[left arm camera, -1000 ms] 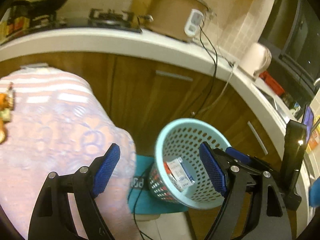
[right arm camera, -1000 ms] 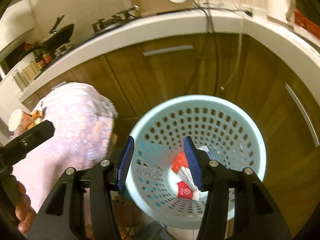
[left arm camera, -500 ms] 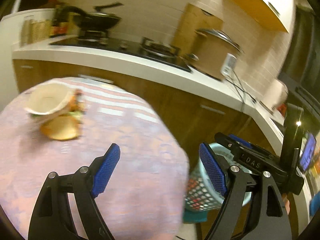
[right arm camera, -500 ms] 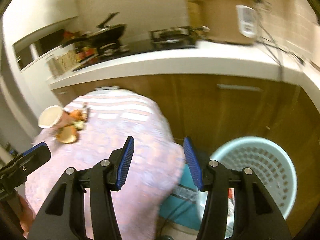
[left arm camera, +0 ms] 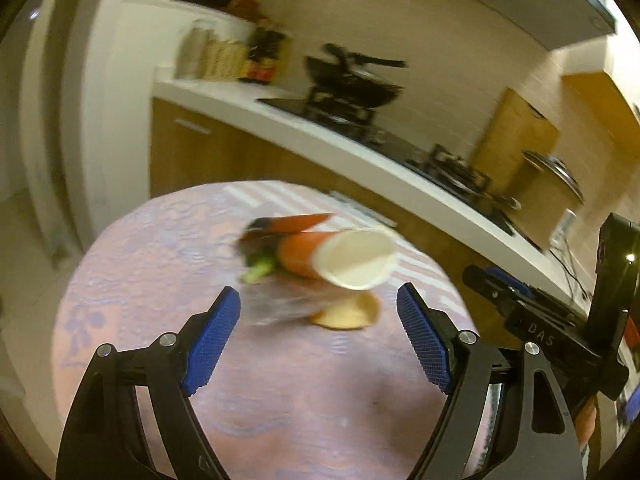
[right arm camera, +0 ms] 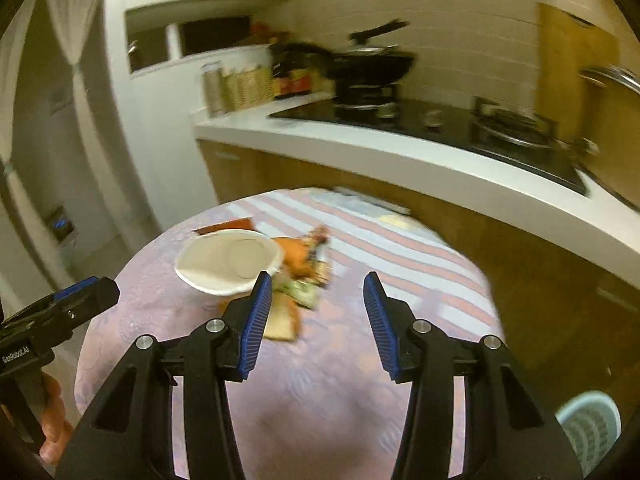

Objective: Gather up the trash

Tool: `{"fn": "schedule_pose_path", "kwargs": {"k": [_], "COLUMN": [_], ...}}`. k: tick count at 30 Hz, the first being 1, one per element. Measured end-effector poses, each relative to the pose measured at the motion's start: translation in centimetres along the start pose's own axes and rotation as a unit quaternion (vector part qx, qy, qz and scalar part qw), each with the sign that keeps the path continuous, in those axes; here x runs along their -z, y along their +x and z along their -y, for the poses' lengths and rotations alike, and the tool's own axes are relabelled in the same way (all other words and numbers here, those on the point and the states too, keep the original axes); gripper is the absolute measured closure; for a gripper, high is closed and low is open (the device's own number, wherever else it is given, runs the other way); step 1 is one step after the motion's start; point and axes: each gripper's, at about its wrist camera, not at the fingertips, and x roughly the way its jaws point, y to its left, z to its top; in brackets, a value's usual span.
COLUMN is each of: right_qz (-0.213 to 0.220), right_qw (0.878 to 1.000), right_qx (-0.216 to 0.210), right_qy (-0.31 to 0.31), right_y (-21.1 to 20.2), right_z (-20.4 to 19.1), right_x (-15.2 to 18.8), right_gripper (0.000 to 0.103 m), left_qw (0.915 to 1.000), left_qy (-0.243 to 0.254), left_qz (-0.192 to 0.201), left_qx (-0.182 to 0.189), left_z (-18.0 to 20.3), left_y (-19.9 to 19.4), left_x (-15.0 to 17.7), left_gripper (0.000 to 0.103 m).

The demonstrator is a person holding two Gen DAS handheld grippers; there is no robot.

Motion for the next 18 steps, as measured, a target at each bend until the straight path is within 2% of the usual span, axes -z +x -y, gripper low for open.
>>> {"fn": "schedule_pose_path", "kwargs": {"k": [5, 10, 13, 14, 15, 18], "right_qz": [-0.035, -0.065, -0.078, -0.081, -0.086, -0.082], "right_qw": [0.999, 0.997, 0.996, 0.995, 0.995, 0.995], "right_qx": [-0.021, -0.017, -0.024, -0.023, -0.024, -0.028], "right_qy": [-0.017, -0.031, -0.039, -0.044, -0.049, -0.051], "right_y": [4.5, 7.9, 9.5, 10.0, 10.5, 10.5], "right_z": [-1.7, -2.4, -2.8, -3.0, -3.2, -3.2], "right_x": [-1.2, -2.0, -2.3, -2.4, -2.4, -2.1], "right_gripper": [0.059, 0.06, 0.069, 0.076, 0.086, 0.093], "left_qw": [0.9995, 0.9989, 0.9989, 0.9989, 0.9988, 0.9987], "left_qy": [-0.023, -0.03, -0.027, -0.026, -0.025, -0.02], "left_qz": [-0.02, -0.034, -0.037, -0.039, -0.041, -0.047], "left_qx": [-0.01, -0.008, -0.007, -0.006, -0.005, -0.007], "left_z": [-2.5, -3.4, -3.5, -3.5, -3.6, -3.4], "left_y": [1.9, 3.5, 4.0, 4.2, 4.3, 4.8], "left_x": [0.0, 0.1, 0.1, 0.2, 0.2, 0.4], "left_gripper": [0.028, 0.031, 0.031, 0.031, 0.031, 0.032]}}
